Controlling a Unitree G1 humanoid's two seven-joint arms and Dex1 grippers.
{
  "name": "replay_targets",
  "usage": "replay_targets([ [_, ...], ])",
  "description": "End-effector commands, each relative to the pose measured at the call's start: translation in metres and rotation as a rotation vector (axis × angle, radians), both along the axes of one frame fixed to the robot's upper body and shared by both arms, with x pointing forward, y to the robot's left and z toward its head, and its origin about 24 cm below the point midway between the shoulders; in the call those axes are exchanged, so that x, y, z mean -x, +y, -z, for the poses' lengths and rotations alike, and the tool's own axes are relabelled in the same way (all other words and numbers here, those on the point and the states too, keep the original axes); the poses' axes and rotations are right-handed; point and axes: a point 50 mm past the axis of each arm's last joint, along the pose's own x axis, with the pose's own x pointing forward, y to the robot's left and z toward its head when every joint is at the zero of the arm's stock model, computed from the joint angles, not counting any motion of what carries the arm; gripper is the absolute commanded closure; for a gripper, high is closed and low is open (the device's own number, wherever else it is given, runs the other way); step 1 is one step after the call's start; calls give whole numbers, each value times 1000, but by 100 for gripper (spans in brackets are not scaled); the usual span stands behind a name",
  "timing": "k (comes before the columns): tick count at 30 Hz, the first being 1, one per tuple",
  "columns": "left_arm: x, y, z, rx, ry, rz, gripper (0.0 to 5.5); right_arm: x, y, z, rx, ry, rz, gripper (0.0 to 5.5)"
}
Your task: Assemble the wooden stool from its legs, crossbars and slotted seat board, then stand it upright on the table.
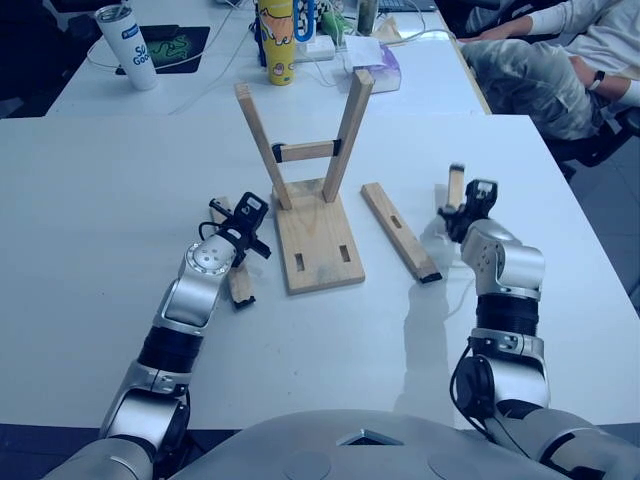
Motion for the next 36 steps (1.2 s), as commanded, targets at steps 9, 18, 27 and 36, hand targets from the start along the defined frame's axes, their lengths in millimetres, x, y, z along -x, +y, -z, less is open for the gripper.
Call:
replay_targets([
  [9,18,-43,-87,1064,-12,241,493,8,57,-151,-21,-804,-717,418],
  [18,23,-43,-106,1367,29,272,337,41,91,-112,53,-591,-1170,418],
  [27,28,-47,-117,1412,13,326,216,44,97,-97,88,-536,-1236,418],
  [36,23,-30,-130,1443,-84,311,215,52,98,-90,81,-493,-1301,418],
])
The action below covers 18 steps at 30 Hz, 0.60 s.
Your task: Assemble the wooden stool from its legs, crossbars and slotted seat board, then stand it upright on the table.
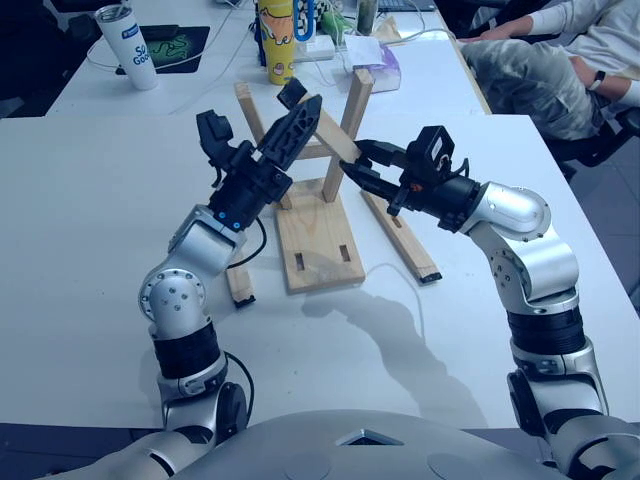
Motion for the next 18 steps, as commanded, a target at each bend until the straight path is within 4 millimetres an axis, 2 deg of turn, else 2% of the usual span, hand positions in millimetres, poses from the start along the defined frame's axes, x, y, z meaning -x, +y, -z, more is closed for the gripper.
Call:
replay_targets([
  [1,-3,5,-10,15,-27,-21,215,3,0,1,19,0,-18,418],
  [4,-4,6,-10,20,-20,-29,238,2,0,1,24,-2,-17,418],
  [8,-3,1,-6,9,2,-12,317,1,1,0,18,-11,-19,418],
  [18,-5,-3,-2,0,31,-3,470,0,5,-2,35,-66,-18,418],
])
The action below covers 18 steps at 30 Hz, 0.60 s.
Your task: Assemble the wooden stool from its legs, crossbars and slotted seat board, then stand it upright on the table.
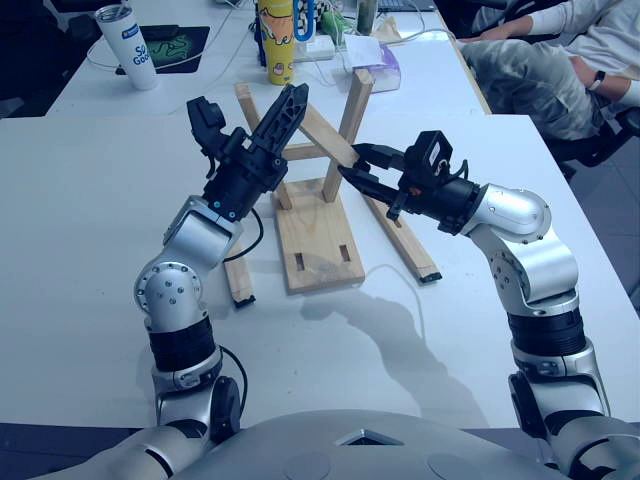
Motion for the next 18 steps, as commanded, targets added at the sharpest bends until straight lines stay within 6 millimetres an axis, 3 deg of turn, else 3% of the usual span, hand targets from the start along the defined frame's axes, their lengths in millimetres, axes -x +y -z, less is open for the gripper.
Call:
replay_targets([
  [1,-1,-1,1,-2,11,11,483,-1,3,-1,19,-29,-8,418],
  [13,-9,8,5,-4,40,-52,504,-5,2,-5,-23,-19,5,418],
  [14,-11,11,7,-5,53,-74,504,-5,2,-6,-37,-6,3,382],
  [18,-14,21,14,-16,91,-144,506,-8,-2,-14,-119,36,23,325],
])
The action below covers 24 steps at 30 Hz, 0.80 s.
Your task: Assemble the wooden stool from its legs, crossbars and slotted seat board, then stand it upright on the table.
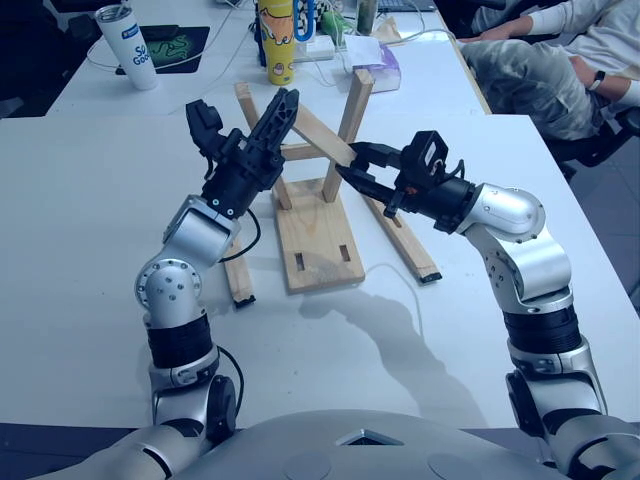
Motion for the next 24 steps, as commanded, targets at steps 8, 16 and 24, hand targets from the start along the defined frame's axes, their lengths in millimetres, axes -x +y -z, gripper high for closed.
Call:
replay_targets([
  [8,22,69,19,-109,81,-319,506,-45,-53,8,-218,127,581,349],
  [16,54,116,46,-275,231,-596,506,-25,-77,81,-155,152,954,482],
  [24,62,100,82,-405,315,-662,506,-16,-64,89,-143,123,946,550],
])
